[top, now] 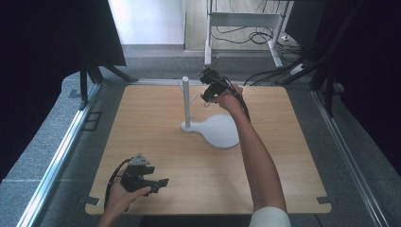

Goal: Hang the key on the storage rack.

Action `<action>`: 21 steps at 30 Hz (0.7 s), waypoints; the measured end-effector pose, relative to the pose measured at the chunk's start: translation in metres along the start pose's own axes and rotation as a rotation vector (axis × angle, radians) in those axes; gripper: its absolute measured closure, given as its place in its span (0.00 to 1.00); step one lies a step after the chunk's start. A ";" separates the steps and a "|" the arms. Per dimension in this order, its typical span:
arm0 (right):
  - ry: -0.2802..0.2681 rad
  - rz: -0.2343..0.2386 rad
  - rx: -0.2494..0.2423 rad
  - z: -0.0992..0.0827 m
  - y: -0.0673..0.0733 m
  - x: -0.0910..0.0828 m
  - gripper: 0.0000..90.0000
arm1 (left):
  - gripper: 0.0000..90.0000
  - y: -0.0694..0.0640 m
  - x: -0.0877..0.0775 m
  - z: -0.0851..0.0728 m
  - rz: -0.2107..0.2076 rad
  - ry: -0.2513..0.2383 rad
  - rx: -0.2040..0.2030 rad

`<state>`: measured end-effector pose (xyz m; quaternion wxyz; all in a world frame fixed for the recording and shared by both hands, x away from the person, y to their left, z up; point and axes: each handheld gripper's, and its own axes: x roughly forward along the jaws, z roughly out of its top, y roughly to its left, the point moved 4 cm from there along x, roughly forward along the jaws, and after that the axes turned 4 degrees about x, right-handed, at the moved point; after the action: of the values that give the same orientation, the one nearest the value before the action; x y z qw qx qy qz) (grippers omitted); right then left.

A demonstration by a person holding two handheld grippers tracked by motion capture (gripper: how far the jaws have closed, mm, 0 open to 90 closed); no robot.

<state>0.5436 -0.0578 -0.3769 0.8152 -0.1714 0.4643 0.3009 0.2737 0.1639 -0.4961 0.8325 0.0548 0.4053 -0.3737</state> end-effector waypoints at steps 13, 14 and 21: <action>-0.009 0.000 0.020 0.011 -0.003 0.003 0.94 | 0.25 0.002 0.000 -0.001 0.004 -0.001 -0.011; -0.010 0.001 0.020 0.011 -0.003 0.003 0.94 | 0.25 0.003 -0.001 -0.001 0.004 -0.002 -0.011; -0.014 0.007 0.005 0.015 0.005 0.004 0.94 | 0.25 0.003 -0.002 -0.001 0.004 -0.006 -0.007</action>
<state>0.5521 -0.0443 -0.3727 0.8180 -0.1654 0.4598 0.3036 0.2746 0.1673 -0.4961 0.8348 0.0517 0.4039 -0.3706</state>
